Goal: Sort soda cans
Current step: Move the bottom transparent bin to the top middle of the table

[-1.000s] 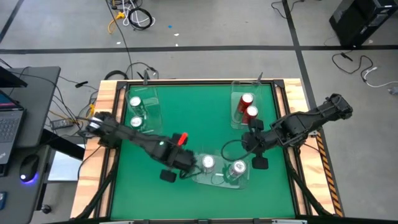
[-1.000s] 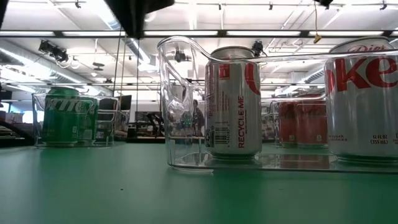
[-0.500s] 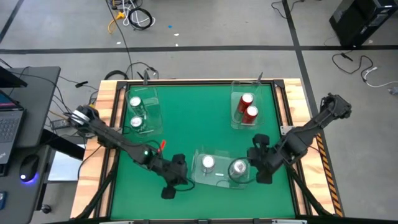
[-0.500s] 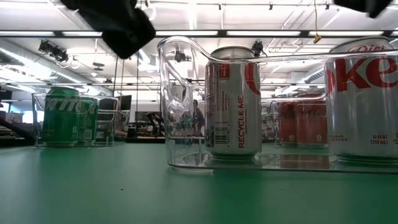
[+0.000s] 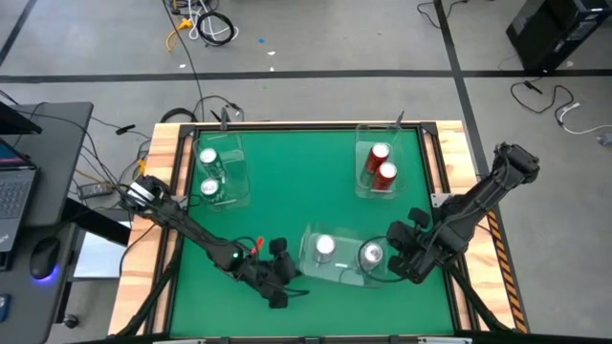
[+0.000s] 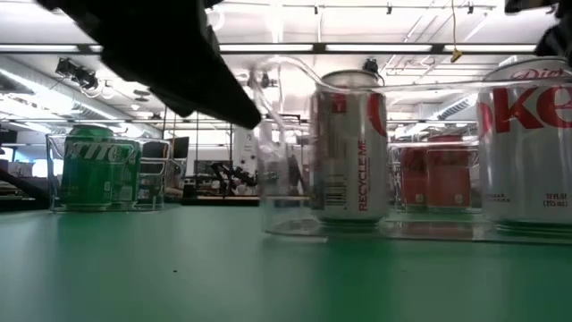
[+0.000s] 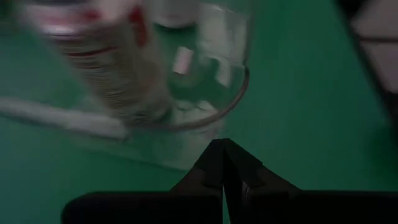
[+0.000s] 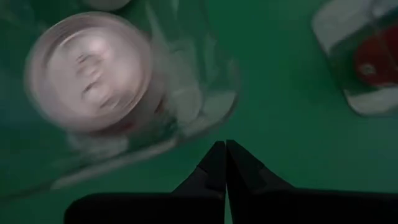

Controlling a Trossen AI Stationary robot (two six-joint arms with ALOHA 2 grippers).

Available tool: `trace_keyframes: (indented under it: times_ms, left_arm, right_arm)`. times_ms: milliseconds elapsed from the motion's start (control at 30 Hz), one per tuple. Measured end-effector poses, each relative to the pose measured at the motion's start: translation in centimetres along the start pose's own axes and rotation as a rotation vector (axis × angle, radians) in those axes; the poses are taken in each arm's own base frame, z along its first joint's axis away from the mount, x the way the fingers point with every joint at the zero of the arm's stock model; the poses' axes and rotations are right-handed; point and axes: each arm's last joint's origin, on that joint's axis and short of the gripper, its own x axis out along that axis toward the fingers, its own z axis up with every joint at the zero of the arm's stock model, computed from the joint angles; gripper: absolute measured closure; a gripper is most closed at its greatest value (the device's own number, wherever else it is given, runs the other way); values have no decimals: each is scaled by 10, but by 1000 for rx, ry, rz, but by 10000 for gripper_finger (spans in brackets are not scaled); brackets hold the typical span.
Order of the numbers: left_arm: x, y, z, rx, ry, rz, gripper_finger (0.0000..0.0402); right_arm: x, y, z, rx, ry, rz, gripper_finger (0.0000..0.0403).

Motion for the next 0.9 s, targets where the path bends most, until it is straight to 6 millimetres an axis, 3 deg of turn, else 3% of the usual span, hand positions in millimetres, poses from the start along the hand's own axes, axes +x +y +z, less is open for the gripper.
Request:
trace_keyframes:
  times_ms: [300,600,900]
  left_arm:
    - [1,14,-9,-93,-130,282,401]
    - [10,46,-21,-130,-185,450,401]
    - [20,84,-30,-115,-178,557,401]
  right_arm:
    - [29,-10,-12,103,-55,-71,403]
    - [33,4,-21,143,-82,77,403]
    - [43,29,-8,112,-149,229,403]
